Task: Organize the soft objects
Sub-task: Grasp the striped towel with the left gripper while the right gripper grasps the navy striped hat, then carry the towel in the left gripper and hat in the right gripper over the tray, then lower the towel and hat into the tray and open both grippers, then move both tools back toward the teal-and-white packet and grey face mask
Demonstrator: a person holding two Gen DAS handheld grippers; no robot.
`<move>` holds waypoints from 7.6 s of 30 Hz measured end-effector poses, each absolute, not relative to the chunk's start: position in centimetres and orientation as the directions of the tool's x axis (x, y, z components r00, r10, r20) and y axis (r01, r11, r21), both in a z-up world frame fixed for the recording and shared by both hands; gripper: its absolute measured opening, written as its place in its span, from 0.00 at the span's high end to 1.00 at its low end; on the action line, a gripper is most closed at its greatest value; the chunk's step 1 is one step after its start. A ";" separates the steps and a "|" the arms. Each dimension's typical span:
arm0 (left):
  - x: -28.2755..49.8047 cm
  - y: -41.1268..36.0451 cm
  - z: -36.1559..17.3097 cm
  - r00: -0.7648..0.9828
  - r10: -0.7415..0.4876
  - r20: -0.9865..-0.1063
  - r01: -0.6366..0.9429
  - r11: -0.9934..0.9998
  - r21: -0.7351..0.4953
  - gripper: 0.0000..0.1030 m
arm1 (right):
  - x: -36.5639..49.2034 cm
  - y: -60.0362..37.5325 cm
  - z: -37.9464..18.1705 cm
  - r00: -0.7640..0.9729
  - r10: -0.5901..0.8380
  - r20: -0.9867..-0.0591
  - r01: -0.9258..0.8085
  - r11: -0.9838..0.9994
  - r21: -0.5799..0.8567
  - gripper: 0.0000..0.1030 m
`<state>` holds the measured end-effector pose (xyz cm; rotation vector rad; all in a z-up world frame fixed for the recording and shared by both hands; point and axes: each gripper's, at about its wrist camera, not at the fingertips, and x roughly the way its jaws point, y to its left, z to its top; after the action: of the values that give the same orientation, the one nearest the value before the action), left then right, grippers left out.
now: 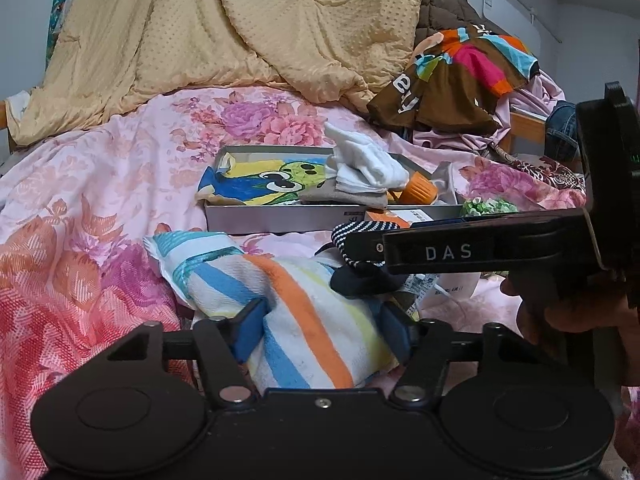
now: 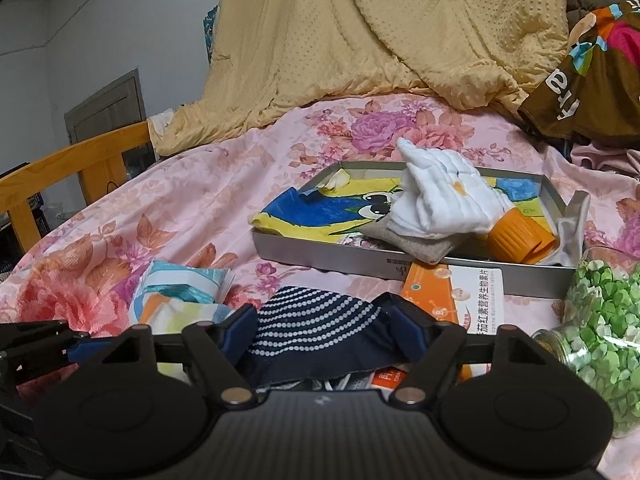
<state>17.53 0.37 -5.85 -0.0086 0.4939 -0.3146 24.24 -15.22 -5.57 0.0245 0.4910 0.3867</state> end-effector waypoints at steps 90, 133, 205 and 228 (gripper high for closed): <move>26.9 -0.2 7.1 0.930 -0.228 -0.290 0.164 0.959 -0.229 0.83 | 32.1 -24.6 2.5 0.817 0.544 -0.190 -0.474 0.822 0.315 0.95; 42.4 -4.9 -3.2 0.811 -0.093 -0.577 -0.014 0.984 -0.178 0.80 | 42.7 -24.9 -2.5 0.759 0.446 -0.475 -0.258 0.875 0.410 0.86; 12.8 -2.8 3.6 0.911 -0.060 -0.409 -0.009 0.986 -0.165 0.01 | 13.1 -25.5 3.7 0.922 0.250 -0.295 -0.217 0.966 0.140 0.00; 8.3 0.1 -0.1 0.881 -0.060 -0.470 -0.024 0.985 -0.171 0.01 | 10.1 -21.8 0.5 0.871 0.249 -0.423 -0.242 0.968 0.071 0.00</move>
<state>8.28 0.12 -0.12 -0.1739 0.4933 -0.0185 10.12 -21.81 0.48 0.0159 0.4443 0.2568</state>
